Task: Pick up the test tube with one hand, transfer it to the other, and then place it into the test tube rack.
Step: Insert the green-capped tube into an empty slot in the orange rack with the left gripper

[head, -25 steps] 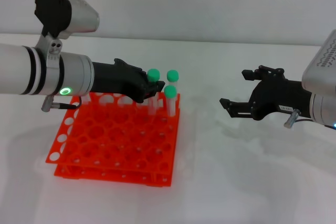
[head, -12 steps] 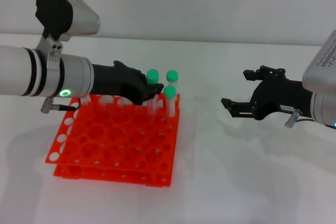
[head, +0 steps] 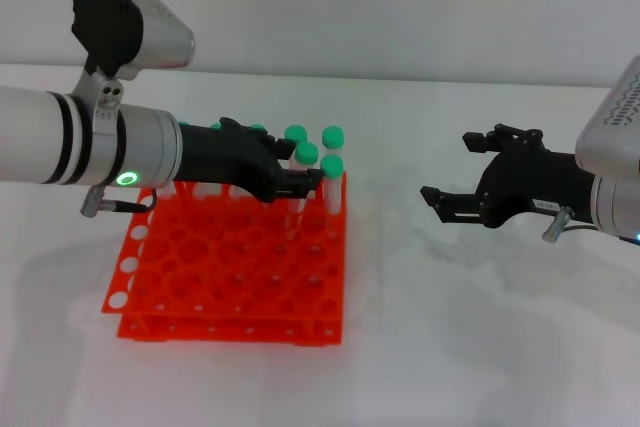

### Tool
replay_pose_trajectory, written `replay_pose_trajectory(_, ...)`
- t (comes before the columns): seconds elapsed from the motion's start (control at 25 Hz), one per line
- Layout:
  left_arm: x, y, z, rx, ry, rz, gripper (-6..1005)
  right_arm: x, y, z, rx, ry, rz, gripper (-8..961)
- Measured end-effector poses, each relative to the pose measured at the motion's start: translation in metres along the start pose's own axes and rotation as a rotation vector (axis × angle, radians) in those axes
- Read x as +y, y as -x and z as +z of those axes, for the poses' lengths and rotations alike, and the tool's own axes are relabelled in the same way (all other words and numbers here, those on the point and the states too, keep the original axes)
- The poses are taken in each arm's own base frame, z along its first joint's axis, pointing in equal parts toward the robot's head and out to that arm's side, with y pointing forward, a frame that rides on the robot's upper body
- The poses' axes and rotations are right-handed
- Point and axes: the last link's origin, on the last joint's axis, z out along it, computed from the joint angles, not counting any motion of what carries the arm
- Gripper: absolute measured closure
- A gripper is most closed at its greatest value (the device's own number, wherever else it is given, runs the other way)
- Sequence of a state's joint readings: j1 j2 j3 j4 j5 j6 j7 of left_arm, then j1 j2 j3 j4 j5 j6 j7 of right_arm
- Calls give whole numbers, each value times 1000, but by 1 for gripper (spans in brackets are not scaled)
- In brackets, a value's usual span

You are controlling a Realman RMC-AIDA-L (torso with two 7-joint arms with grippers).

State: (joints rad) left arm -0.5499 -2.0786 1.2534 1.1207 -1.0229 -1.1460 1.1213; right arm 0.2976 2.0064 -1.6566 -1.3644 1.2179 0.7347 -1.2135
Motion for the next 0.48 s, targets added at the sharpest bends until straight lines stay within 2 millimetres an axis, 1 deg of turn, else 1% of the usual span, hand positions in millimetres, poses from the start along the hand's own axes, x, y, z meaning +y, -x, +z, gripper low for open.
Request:
replay_pose_trajectory(0.12, 0, 1, -1, 1, 1, -3, 464, 0, 0, 0, 0, 0, 1, 94)
replay_pose_trajectory(0.36, 3, 2, -2, 6, 14, -11, 355, 0, 0, 0, 0, 0, 2, 95)
replay_pose_trajectory(0.48, 6, 3, -5, 11, 36, -17, 354, 0, 0, 0, 0, 0, 1, 95)
